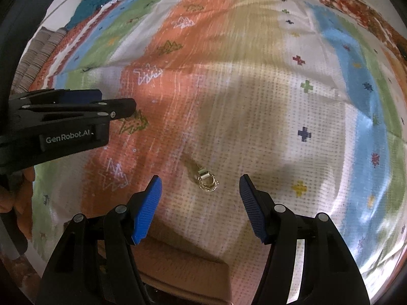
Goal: Organize jewelry
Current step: 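Move both open tools to the silver ring and gold ring, then grasp the silver ring with the left tool while the right grasps the gold ring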
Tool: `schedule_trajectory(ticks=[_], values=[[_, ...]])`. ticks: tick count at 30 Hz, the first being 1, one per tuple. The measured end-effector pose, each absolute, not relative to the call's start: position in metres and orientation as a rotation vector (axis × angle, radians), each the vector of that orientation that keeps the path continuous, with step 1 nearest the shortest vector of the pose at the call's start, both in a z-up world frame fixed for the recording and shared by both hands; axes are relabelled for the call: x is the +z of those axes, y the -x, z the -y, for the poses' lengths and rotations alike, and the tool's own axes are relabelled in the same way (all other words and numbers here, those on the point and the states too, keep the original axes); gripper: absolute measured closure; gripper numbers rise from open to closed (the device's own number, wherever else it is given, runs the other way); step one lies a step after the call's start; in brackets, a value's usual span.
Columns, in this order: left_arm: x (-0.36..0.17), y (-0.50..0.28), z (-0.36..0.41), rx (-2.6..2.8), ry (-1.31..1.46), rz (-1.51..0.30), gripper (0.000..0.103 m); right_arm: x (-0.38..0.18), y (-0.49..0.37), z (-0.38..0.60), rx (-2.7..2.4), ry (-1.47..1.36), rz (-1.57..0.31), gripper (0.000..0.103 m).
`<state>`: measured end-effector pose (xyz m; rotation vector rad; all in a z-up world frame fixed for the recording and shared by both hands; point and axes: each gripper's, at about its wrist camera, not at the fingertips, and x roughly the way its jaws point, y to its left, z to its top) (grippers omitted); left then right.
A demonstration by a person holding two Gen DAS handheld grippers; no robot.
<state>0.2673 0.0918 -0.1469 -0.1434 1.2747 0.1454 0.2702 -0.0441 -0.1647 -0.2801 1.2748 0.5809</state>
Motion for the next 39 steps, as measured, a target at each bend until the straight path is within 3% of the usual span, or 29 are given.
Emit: schedule_trajectory(ticks=[3,8,11,12,18,21,39], values=[[-0.150,-0.270,-0.092,0.150,0.133,-1.279,0.050,-0.169,-0.274,0.043,0.579,0.277,-1.289,0.040],[-0.159,-0.274,-0.090,0.142,0.112,-1.294,0.056,-0.176,-0.279,0.040,0.582,0.282,-1.315,0.049],[-0.164,-0.275,-0.088,0.141,0.094,-1.304,0.065,-0.178,-0.280,0.040,0.574,0.294,-1.327,0.053],[-0.166,-0.276,-0.087,0.141,0.087,-1.309,0.069,-0.180,-0.280,0.039,0.578,0.301,-1.335,0.060],[-0.173,-0.277,-0.085,0.167,0.042,-1.313,0.085,-0.184,-0.281,0.035,0.562,0.330,-1.328,0.077],[-0.173,-0.277,-0.086,0.164,0.036,-1.308,0.085,-0.185,-0.280,0.034,0.564,0.339,-1.321,0.086],[-0.144,-0.258,-0.077,0.130,0.050,-1.253,0.085,-0.157,-0.276,0.053,0.576,0.265,-1.247,0.087]])
